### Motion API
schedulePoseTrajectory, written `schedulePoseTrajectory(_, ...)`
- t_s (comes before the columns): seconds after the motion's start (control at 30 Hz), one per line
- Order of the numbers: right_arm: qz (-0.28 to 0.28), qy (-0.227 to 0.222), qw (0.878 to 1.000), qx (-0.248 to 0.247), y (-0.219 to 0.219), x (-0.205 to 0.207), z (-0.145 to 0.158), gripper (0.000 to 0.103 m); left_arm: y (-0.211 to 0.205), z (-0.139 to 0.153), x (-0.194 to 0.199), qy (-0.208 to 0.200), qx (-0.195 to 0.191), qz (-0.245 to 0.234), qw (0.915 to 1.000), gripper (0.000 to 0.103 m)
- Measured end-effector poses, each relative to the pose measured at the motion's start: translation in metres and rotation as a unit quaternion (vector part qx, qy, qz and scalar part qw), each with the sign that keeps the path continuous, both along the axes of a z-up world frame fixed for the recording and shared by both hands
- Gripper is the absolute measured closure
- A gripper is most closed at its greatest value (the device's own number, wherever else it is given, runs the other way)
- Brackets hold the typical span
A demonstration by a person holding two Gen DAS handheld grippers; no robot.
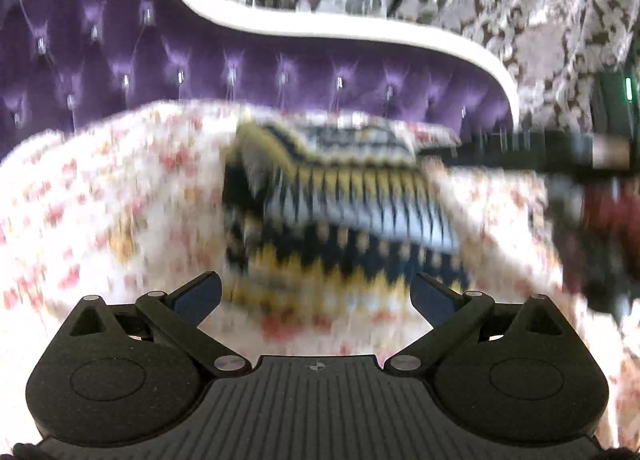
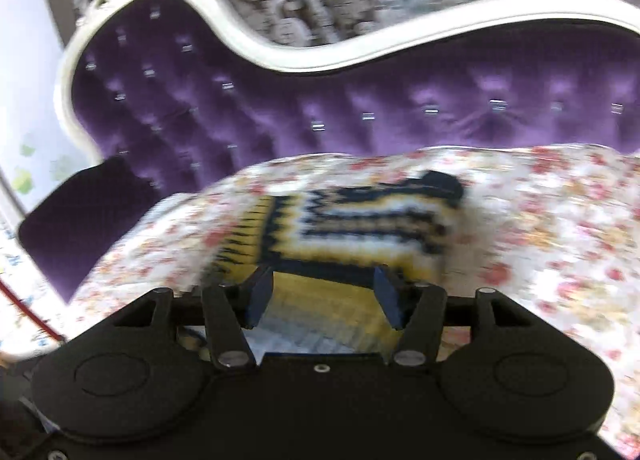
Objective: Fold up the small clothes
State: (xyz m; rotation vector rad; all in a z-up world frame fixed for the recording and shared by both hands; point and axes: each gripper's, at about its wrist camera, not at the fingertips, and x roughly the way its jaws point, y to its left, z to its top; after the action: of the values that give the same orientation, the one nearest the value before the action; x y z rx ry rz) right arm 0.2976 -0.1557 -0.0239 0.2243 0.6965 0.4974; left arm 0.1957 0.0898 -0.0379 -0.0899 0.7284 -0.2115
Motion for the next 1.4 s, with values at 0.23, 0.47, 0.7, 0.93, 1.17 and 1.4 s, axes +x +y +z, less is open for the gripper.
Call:
schedulePoseTrajectory(0.23, -0.015, 0.009, 1.000, -0.016, -0.019, -0.006, -0.020, 0.029, -0.011, 0.008, 0.060, -0.023, 0.018, 0.058, 0.9979, 0.001)
schedulePoseTrajectory(0.47, -0.017, 0.005, 0.999, -0.037, -0.010, -0.004, -0.037, 0.025, -0.014, -0.031, 0.095, 0.026, 0.070, 0.101, 0.9920, 0.001)
schedulePoseTrajectory(0.7, 0.054, -0.019, 0.994, -0.096, 0.025, -0.010, -0.053, 0.013, 0.022, -0.060, 0.079, 0.076, 0.003, 0.090, 0.9930, 0.000)
schedulePoseTrajectory(0.93, 0.074, 0.015, 0.997, -0.026, 0.014, 0.003, -0.060, 0.006, 0.026, -0.057, 0.078, 0.101, -0.014, 0.073, 0.9921, 0.001)
schedulePoseTrajectory(1.17, 0.017, 0.055, 0.994, 0.098, -0.028, 0.039, -0.066, 0.006, 0.033, -0.052, 0.083, 0.127, -0.099, 0.043, 0.9860, 0.001)
schedulePoseTrajectory(1.4, 0.028, 0.084, 0.979, 0.186, -0.033, 0.067, -0.082, 0.005, 0.029, -0.057, 0.088, 0.143, -0.189, 0.016, 0.9714, 0.005)
